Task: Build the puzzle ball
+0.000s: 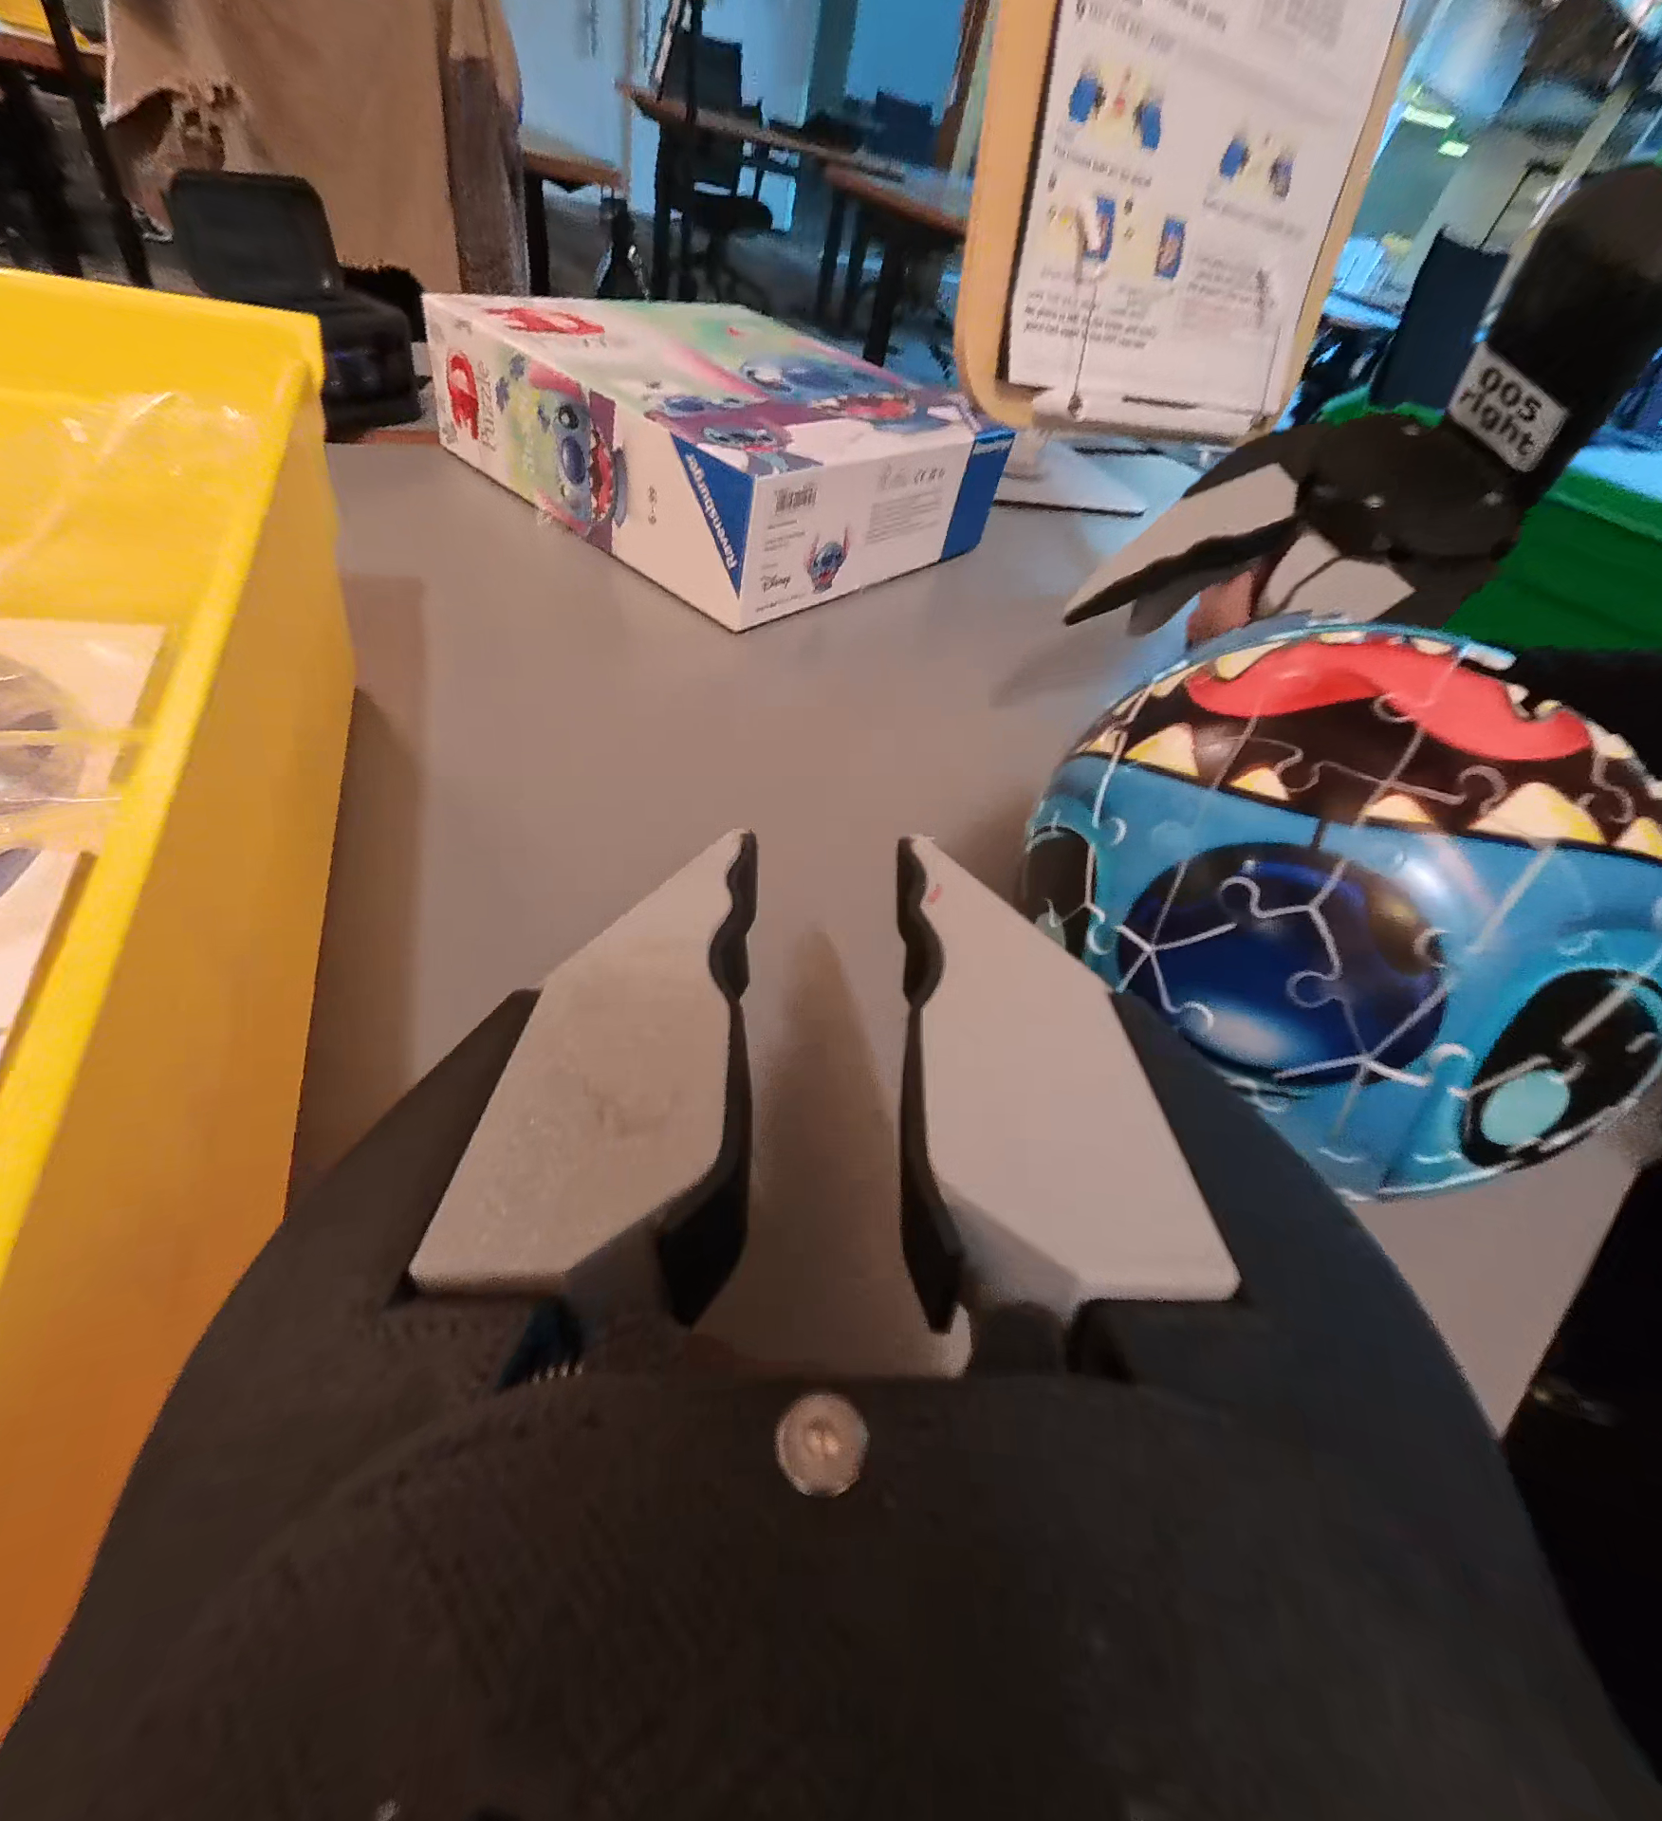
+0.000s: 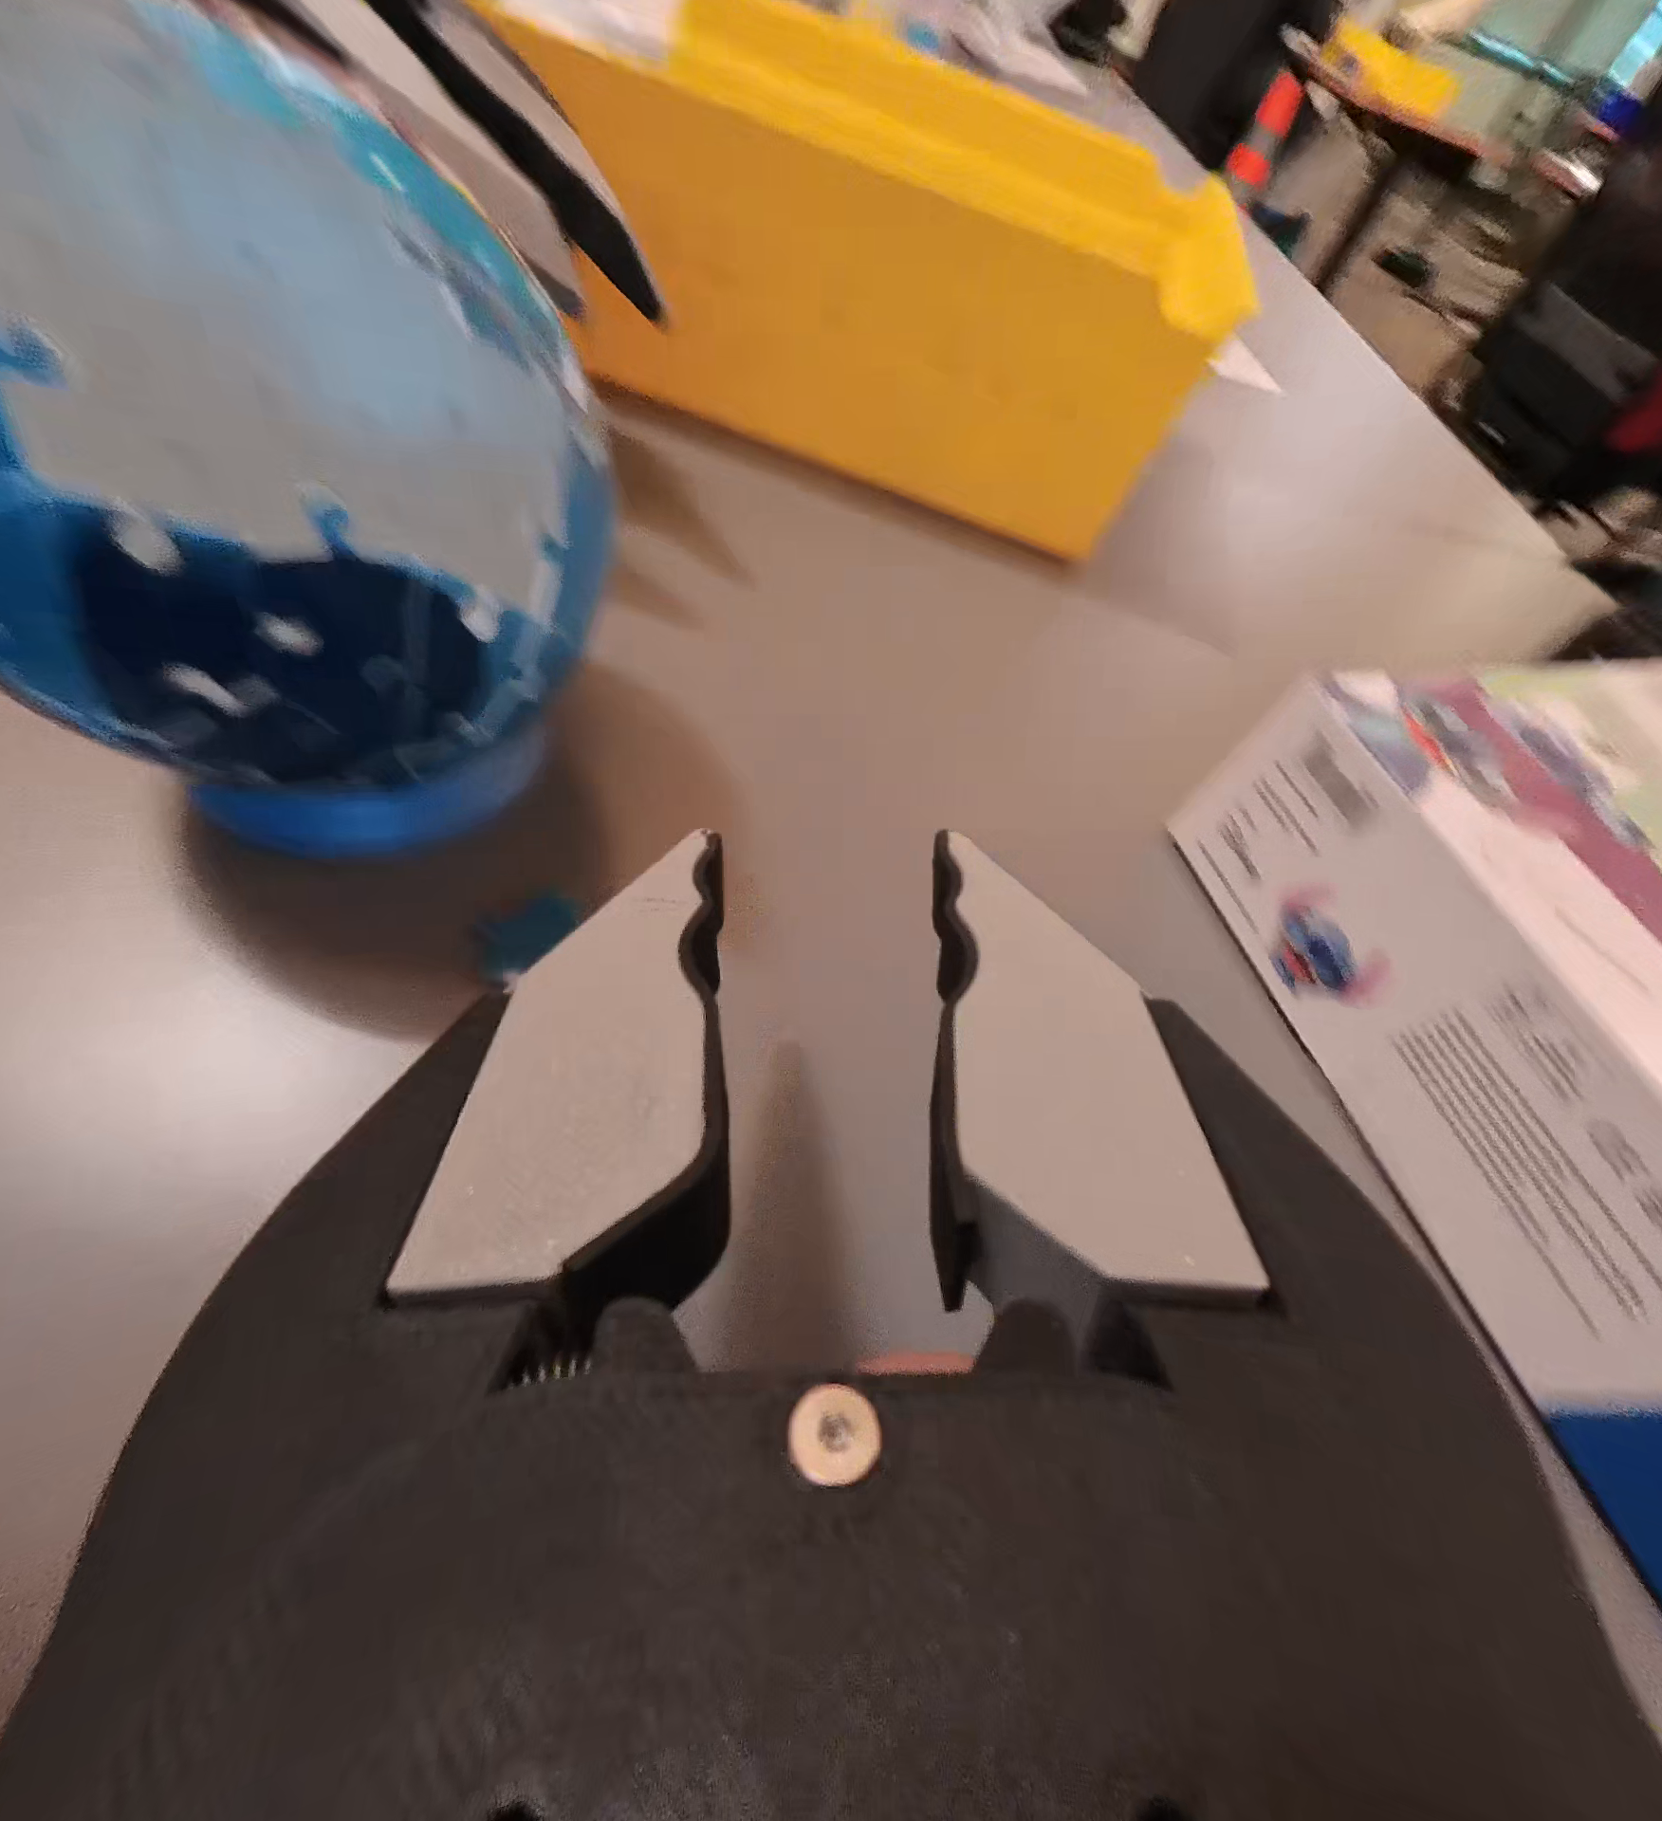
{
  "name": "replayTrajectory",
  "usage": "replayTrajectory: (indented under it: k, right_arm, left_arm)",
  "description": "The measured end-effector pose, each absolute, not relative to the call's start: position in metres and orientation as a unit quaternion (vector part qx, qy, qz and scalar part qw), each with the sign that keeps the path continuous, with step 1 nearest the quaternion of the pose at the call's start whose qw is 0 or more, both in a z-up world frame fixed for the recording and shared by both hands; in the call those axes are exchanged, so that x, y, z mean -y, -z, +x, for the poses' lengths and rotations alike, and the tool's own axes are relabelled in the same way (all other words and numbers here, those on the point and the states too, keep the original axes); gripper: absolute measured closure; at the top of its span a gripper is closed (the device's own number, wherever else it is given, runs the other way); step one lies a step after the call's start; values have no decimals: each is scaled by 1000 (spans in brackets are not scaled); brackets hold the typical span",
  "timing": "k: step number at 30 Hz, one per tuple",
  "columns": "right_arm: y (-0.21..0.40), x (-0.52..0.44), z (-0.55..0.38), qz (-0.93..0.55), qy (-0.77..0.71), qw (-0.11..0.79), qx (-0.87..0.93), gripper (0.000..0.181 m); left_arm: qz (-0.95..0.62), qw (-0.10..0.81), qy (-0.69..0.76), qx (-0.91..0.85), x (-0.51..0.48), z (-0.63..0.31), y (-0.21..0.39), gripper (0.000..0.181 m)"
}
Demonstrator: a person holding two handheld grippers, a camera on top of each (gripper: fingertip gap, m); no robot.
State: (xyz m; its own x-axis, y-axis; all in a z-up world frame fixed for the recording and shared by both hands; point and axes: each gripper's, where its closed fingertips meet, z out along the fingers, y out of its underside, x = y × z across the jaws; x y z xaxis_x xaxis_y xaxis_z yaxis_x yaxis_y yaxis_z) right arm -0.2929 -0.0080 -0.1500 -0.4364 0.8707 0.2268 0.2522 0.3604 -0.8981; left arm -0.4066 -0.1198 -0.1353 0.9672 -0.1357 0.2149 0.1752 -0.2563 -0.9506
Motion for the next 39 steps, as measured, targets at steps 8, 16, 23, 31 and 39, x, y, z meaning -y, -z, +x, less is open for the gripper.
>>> replayTrajectory:
  k: [8, 16, 23, 31, 39]
  right_arm:
    - [101, 79, -305, -213, -443, 339, 802, 148]
    - [104, 84, -311, -183, -409, 360, 818, 176]
    - [99, 82, -306, -210, -460, 312, 804, 176]
    - [98, 76, -304, -262, -510, 217, 790, 175]
    - [99, 72, -302, -308, -538, 154, 769, 173]
  left_arm:
    - [-777, 616, 123, -34, 122, -392, 132, 153]
    - [-726, 666, 137, -103, 140, -373, 112, 154]
    - [-747, 643, 113, -128, 136, -364, 122, 156]
    - [-753, 637, 102, -128, 134, -365, 125, 155]
    - [-760, 628, 106, -128, 132, -364, 128, 156]
